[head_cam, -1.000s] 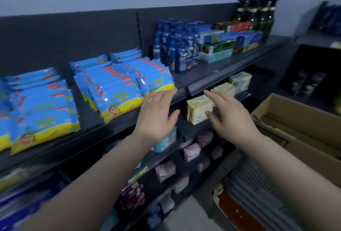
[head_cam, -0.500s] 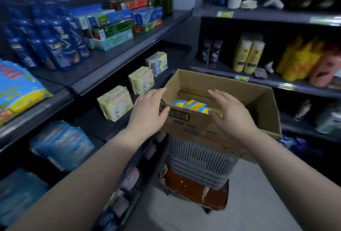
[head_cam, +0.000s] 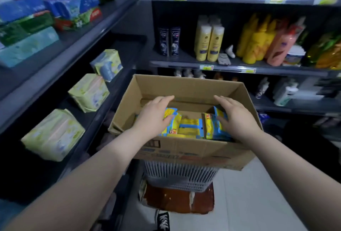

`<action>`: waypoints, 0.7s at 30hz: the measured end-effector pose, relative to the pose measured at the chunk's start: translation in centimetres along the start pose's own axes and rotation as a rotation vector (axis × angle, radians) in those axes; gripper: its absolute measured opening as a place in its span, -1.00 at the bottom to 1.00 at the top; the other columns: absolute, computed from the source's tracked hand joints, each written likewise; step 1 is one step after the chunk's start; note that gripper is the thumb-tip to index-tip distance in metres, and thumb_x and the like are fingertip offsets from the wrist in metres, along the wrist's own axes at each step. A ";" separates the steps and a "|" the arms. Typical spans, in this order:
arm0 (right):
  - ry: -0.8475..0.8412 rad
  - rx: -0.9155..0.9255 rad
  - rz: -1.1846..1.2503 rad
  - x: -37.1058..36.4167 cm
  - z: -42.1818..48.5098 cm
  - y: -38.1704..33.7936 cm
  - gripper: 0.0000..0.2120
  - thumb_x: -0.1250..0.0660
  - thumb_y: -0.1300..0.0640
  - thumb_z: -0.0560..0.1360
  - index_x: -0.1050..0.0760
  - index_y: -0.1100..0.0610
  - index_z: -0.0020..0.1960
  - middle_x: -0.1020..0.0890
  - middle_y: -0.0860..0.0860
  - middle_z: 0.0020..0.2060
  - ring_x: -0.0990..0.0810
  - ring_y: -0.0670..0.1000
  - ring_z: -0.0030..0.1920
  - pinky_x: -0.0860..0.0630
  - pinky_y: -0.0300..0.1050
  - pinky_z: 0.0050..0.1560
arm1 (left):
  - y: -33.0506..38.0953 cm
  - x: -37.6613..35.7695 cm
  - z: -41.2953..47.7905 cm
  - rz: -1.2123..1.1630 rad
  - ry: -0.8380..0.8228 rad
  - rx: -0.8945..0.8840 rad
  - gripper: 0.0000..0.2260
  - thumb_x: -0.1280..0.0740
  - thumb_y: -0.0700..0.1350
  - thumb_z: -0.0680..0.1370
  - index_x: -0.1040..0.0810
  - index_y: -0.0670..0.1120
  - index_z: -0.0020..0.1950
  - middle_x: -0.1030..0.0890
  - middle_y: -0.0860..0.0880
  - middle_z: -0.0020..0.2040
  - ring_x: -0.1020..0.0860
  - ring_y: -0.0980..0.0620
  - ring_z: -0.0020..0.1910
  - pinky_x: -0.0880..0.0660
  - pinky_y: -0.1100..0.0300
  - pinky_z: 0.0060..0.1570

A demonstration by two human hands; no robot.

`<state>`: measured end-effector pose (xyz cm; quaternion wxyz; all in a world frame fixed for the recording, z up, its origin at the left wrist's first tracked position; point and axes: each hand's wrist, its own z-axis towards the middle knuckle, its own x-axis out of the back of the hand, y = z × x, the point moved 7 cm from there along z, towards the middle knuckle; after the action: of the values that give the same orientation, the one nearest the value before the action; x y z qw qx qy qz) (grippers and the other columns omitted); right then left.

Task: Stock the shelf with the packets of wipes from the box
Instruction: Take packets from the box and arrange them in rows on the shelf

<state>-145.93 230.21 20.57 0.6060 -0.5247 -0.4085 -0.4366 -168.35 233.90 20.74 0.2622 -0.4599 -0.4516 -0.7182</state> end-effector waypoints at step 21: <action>-0.083 -0.254 -0.099 -4.0 2.2 4.9 -0.69 -0.25 0.13 0.51 -0.51 0.13 0.23 -0.54 0.09 0.15 -0.48 0.18 0.13 -0.48 0.03 0.09 | 6.3 -19.8 13.8 -0.022 -0.383 -0.410 -0.60 -0.12 0.02 0.63 -0.33 -0.09 0.43 -0.39 -0.12 0.38 -0.32 -0.11 0.36 -0.15 0.15 0.32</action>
<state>-142.40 233.12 15.67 0.4950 -0.5939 -0.4001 -0.4921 -148.81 242.54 7.83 0.0659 -0.6257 -0.3432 -0.6974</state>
